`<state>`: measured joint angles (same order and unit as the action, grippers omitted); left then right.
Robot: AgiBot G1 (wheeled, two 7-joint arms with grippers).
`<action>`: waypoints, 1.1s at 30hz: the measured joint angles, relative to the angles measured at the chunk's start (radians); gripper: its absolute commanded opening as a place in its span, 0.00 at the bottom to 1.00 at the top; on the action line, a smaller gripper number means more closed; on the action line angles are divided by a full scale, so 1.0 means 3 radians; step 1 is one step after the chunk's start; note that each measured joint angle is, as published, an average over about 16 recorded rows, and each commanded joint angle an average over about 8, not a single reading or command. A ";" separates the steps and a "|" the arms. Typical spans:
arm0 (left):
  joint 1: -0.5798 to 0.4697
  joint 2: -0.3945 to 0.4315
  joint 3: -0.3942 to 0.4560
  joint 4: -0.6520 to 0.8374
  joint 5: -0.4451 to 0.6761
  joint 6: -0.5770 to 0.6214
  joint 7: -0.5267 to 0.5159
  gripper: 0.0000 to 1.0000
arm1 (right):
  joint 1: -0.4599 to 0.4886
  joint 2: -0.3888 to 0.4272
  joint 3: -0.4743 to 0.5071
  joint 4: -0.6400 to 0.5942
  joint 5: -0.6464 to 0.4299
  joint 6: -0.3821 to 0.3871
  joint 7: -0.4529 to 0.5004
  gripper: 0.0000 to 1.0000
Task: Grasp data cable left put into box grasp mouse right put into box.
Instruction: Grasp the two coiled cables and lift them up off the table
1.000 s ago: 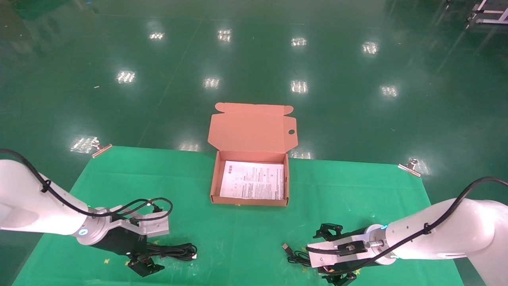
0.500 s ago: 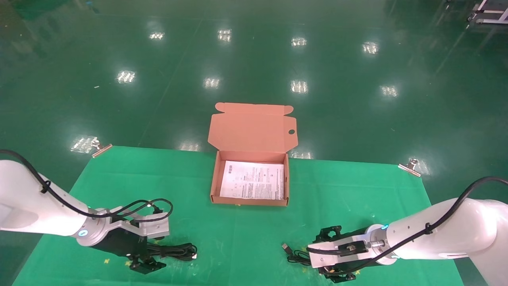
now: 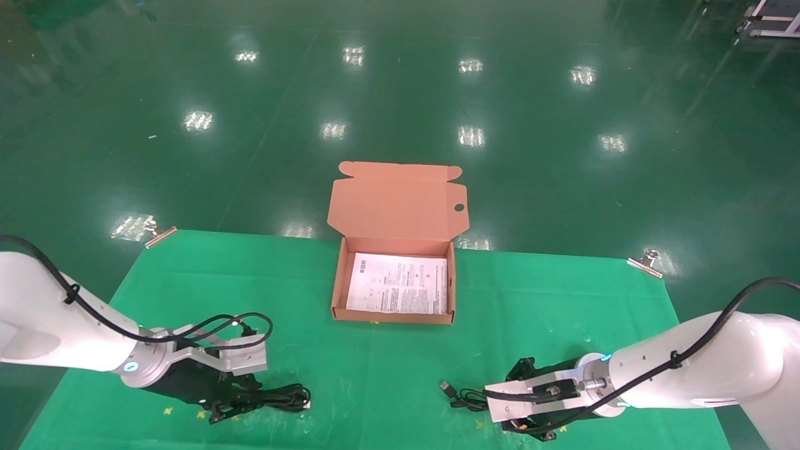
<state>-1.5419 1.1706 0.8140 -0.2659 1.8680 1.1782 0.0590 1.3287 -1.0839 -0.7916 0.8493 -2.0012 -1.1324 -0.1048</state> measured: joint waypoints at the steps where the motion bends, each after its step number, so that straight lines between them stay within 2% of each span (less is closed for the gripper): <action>1: 0.0000 0.0000 0.0000 0.0000 0.0000 0.0000 0.0000 0.00 | 0.0000 0.0000 0.0000 0.0000 0.0000 0.0000 0.0000 0.00; 18: -0.0035 -0.0040 -0.0013 -0.0038 -0.0017 0.0032 0.0019 0.00 | 0.0017 0.0052 0.0028 0.0035 0.0024 -0.0012 0.0037 0.00; 26: -0.0163 -0.0170 -0.0038 -0.0269 -0.0029 0.0077 0.0036 0.00 | 0.0100 0.0321 0.0181 0.0301 0.0102 -0.0036 0.0287 0.00; 33: -0.0296 -0.0337 -0.0068 -0.0777 0.0008 0.0035 -0.0071 0.00 | 0.0269 0.0649 0.0414 0.0710 0.0139 0.0045 0.0645 0.00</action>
<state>-1.6308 1.0694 0.7936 -0.4990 1.8706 1.1886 0.0376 1.4093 -0.8891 -0.6673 1.0624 -1.9595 -1.1188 0.0887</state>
